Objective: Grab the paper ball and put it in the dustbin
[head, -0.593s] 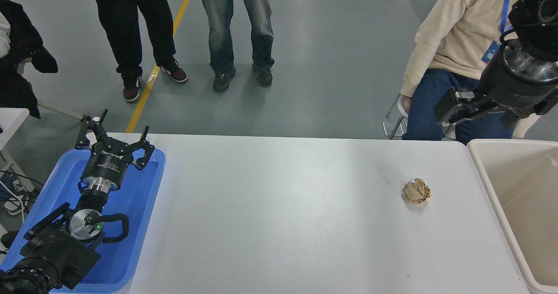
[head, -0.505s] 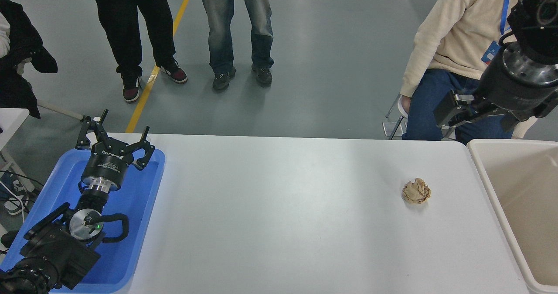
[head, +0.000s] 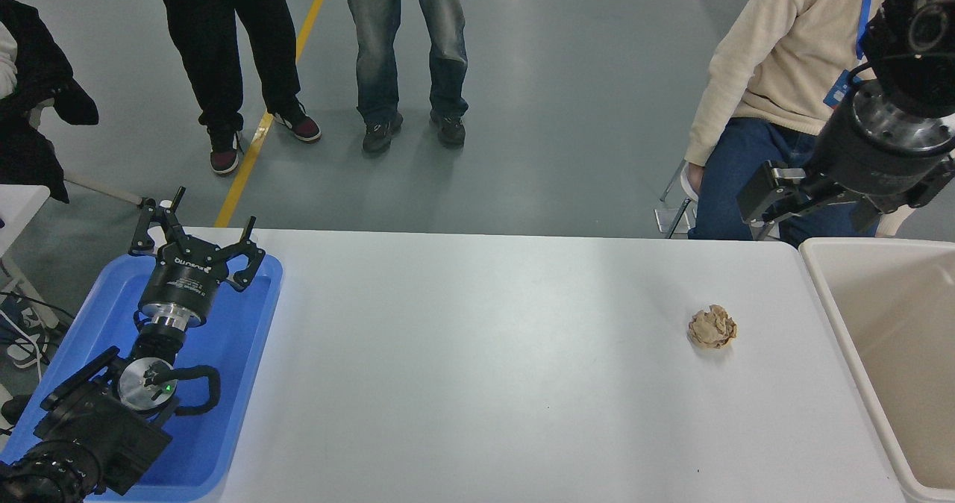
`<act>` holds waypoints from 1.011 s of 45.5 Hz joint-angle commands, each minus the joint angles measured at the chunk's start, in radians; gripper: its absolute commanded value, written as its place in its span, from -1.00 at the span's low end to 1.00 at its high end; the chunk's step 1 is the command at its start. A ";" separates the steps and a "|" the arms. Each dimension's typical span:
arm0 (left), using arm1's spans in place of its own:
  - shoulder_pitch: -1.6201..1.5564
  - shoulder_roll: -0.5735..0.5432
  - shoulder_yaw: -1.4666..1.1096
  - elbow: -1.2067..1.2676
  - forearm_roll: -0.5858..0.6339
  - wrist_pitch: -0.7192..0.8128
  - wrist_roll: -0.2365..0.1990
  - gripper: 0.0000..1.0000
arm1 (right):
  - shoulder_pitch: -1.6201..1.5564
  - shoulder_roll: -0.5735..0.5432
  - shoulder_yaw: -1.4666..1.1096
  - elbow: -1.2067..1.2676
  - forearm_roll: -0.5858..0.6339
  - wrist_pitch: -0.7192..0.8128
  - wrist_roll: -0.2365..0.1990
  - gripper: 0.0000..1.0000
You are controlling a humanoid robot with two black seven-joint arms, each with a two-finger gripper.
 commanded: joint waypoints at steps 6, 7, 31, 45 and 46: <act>0.000 0.000 0.000 -0.001 0.000 0.000 0.000 1.00 | 0.001 -0.004 0.015 0.000 0.000 0.000 0.000 1.00; 0.000 0.000 0.000 -0.001 0.000 0.000 0.000 1.00 | 0.001 -0.004 0.015 0.000 0.000 0.000 0.000 1.00; 0.000 0.000 0.000 0.001 0.000 0.000 0.000 1.00 | -0.011 -0.004 0.072 -0.003 0.005 0.000 0.000 1.00; 0.000 0.000 0.000 0.001 0.000 0.000 -0.002 1.00 | -0.036 -0.004 0.078 -0.007 0.006 0.000 0.000 1.00; 0.000 0.000 0.000 0.001 0.000 0.000 0.000 1.00 | -0.037 -0.004 0.078 -0.007 0.005 0.000 0.000 1.00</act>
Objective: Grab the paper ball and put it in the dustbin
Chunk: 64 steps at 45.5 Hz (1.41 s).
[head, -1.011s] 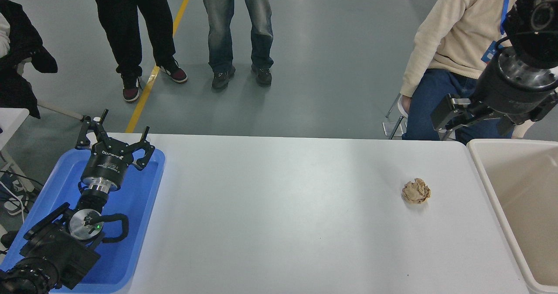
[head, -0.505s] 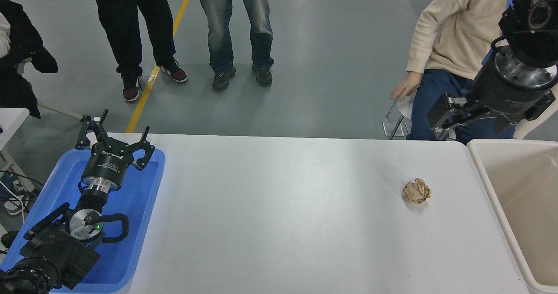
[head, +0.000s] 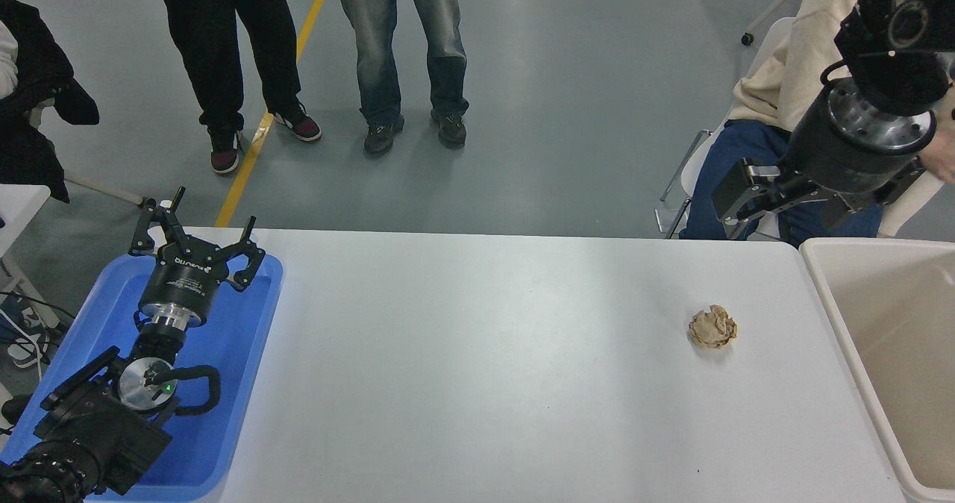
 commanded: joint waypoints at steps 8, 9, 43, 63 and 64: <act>0.000 0.000 0.000 0.001 0.000 0.000 0.000 1.00 | -0.045 0.000 0.026 -0.009 -0.002 0.000 0.000 1.00; 0.000 0.000 0.000 0.001 0.000 0.000 0.000 1.00 | -0.048 0.000 0.026 -0.009 -0.002 0.000 0.000 1.00; 0.000 0.000 0.000 -0.001 0.000 0.000 0.000 1.00 | -0.571 -0.031 0.103 -0.141 -0.019 -0.431 0.000 1.00; 0.000 0.000 0.000 -0.001 0.000 0.000 0.000 1.00 | -0.844 0.020 0.225 -0.360 -0.159 -0.540 0.000 1.00; 0.000 0.000 0.000 0.001 0.000 0.000 0.000 1.00 | -0.850 0.021 0.227 -0.368 -0.159 -0.554 0.000 1.00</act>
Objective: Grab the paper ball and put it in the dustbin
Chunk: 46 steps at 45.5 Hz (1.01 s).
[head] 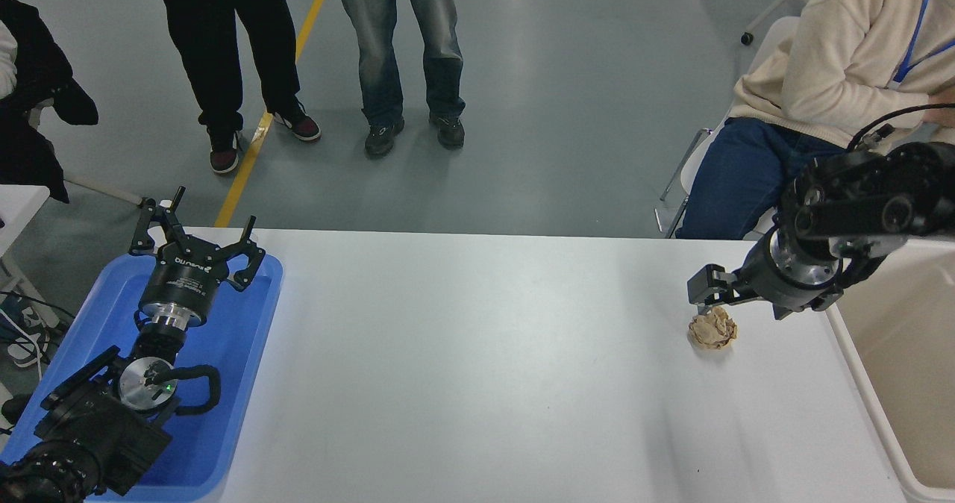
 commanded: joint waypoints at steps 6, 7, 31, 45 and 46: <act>0.000 0.000 0.000 0.000 0.000 0.000 0.000 1.00 | -0.189 0.046 0.075 -0.168 -0.045 -0.171 0.000 1.00; 0.000 0.000 0.000 0.000 0.000 0.000 0.000 1.00 | -0.199 0.049 0.083 -0.180 -0.045 -0.179 0.000 1.00; 0.000 0.000 0.000 0.000 0.000 0.000 -0.001 1.00 | -0.411 0.138 0.158 -0.453 -0.047 -0.199 -0.002 1.00; 0.000 0.000 0.000 0.000 0.000 0.000 -0.001 1.00 | -0.451 0.149 0.158 -0.516 -0.048 -0.245 -0.003 1.00; 0.000 0.000 0.000 -0.001 0.000 0.000 -0.001 1.00 | -0.456 0.149 0.158 -0.518 -0.048 -0.246 -0.003 1.00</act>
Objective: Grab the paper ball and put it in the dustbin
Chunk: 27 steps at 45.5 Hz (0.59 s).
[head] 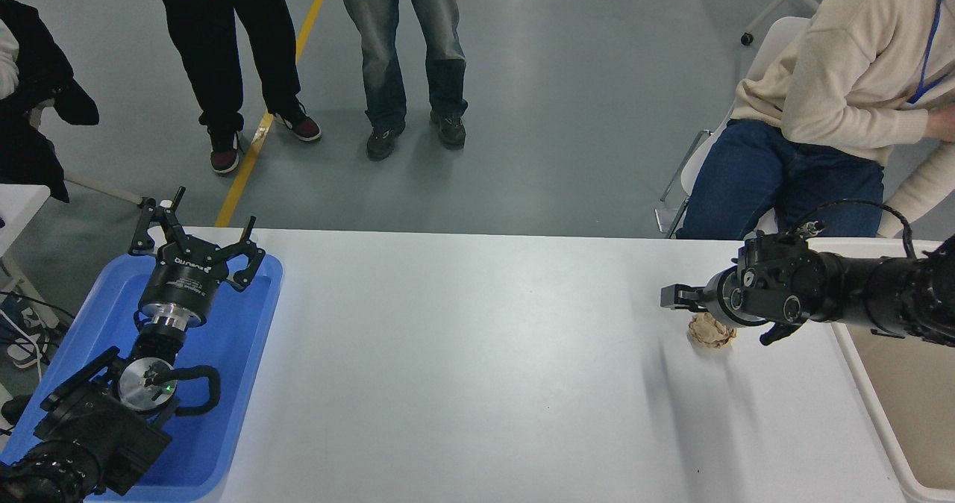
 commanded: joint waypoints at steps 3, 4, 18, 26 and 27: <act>0.000 0.000 0.000 0.000 0.000 0.000 0.000 1.00 | -0.057 0.013 0.008 -0.062 0.001 -0.035 -0.002 1.00; 0.000 0.000 0.000 0.000 0.000 0.000 0.000 1.00 | -0.062 0.013 0.008 -0.069 0.002 -0.035 -0.002 1.00; 0.000 0.002 0.000 0.000 0.000 0.000 0.000 1.00 | -0.120 0.030 0.046 -0.109 0.005 -0.065 -0.002 1.00; 0.000 0.000 0.000 0.000 0.000 0.000 0.000 1.00 | -0.135 0.032 0.048 -0.113 0.016 -0.068 -0.002 1.00; 0.000 0.000 0.000 0.000 0.000 0.000 0.000 1.00 | -0.139 0.032 0.048 -0.115 0.016 -0.070 -0.002 1.00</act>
